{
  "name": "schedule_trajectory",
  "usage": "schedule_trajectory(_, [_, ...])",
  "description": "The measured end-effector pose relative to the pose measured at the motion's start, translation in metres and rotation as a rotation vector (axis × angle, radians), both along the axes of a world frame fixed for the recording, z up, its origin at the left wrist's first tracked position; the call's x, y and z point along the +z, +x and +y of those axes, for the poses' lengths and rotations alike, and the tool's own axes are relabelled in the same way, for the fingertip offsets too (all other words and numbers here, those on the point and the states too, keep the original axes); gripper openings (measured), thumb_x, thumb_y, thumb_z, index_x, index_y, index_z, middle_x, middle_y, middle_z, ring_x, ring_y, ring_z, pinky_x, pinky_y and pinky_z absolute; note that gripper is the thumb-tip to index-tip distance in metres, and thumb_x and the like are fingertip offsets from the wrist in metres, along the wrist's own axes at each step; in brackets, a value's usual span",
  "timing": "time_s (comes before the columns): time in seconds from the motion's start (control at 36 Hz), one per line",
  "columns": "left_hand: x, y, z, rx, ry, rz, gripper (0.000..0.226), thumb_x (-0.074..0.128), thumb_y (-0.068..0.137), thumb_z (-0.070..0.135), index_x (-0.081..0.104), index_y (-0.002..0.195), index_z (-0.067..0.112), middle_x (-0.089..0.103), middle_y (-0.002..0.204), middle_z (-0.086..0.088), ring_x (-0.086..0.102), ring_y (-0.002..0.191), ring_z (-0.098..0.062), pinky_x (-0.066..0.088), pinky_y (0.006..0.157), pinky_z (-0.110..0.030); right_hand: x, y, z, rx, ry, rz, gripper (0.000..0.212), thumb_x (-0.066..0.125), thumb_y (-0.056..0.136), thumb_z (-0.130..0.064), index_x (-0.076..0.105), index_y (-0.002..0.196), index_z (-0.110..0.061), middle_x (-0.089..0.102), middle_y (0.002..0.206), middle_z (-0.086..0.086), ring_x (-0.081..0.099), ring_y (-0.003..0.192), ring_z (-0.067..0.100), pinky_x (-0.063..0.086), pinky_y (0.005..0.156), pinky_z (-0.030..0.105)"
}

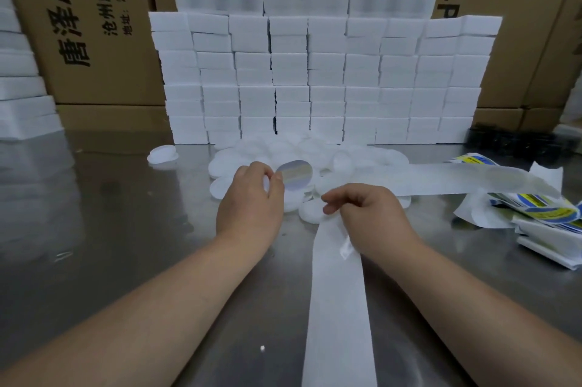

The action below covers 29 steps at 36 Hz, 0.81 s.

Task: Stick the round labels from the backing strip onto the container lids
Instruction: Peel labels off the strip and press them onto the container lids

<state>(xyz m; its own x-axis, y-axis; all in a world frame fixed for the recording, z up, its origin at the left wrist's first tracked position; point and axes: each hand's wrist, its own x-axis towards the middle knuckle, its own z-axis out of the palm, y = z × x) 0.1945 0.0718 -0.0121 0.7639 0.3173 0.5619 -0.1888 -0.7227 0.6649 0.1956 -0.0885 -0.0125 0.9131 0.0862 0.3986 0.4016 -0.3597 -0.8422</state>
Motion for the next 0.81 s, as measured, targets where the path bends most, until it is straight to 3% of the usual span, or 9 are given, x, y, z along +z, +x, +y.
schedule_trajectory(0.14, [0.0,-0.001,-0.001,-0.008,0.016,-0.014,0.016,0.039,0.093,0.035,0.048,0.085,0.024,0.051,0.094,0.005,0.045,0.078,-0.016,0.028,0.06,-0.029,-0.002,0.003,-0.001,-0.002,0.024,0.086,0.045,0.04,0.08,0.004,0.064,0.061,-0.029,0.066,0.059,-0.02,0.046,0.041,-0.007,0.033,0.041,0.009])
schedule_trajectory(0.25, [0.001,-0.001,-0.001,-0.008,0.059,-0.046,0.016,0.038,0.093,0.039,0.046,0.085,0.027,0.045,0.093,0.01,0.041,0.076,-0.012,0.023,0.053,-0.027,0.003,0.001,-0.002,-0.009,0.07,0.113,0.03,0.054,0.081,-0.02,0.068,0.055,-0.023,0.069,0.064,-0.013,0.057,0.064,0.002,0.041,0.059,0.021])
schedule_trajectory(0.31, [0.0,-0.002,-0.002,-0.028,0.076,-0.052,0.019,0.037,0.092,0.042,0.046,0.086,0.026,0.045,0.093,0.01,0.041,0.075,-0.011,0.021,0.052,-0.026,0.004,0.001,-0.002,-0.011,0.108,0.148,0.034,0.055,0.083,-0.03,0.068,0.054,-0.021,0.069,0.063,-0.009,0.058,0.069,0.009,0.042,0.064,0.024])
schedule_trajectory(0.39, [0.0,-0.002,-0.002,-0.034,0.086,-0.06,0.019,0.038,0.09,0.044,0.045,0.087,0.027,0.043,0.093,0.01,0.04,0.076,-0.011,0.022,0.053,-0.025,0.006,0.0,-0.003,-0.051,0.149,0.223,0.043,0.05,0.089,-0.039,0.068,0.055,-0.02,0.068,0.058,-0.007,0.054,0.06,0.004,0.035,0.061,0.024])
schedule_trajectory(0.47, [0.001,-0.001,-0.003,-0.023,0.121,-0.063,0.022,0.039,0.088,0.045,0.048,0.091,0.025,0.043,0.096,0.011,0.039,0.08,-0.009,0.018,0.057,-0.025,0.009,0.0,-0.003,-0.07,0.169,0.258,0.045,0.048,0.091,-0.042,0.068,0.058,-0.02,0.066,0.055,-0.008,0.048,0.046,-0.002,0.029,0.056,0.023])
schedule_trajectory(0.58, [0.001,-0.001,-0.003,-0.037,0.157,-0.094,0.027,0.045,0.088,0.045,0.053,0.098,0.02,0.043,0.099,0.011,0.039,0.084,-0.009,0.019,0.059,-0.023,0.009,-0.002,-0.002,-0.083,0.175,0.261,0.041,0.05,0.089,-0.043,0.068,0.061,-0.02,0.065,0.055,-0.008,0.051,0.061,0.008,0.03,0.057,0.024])
schedule_trajectory(0.81, [0.001,-0.003,-0.004,-0.061,0.177,-0.128,0.029,0.051,0.087,0.043,0.054,0.1,0.018,0.041,0.1,0.012,0.038,0.085,-0.009,0.019,0.059,-0.022,0.01,-0.003,0.0,-0.081,0.212,0.277,0.034,0.056,0.086,-0.038,0.069,0.061,-0.018,0.064,0.055,-0.008,0.053,0.064,0.01,0.031,0.057,0.024])
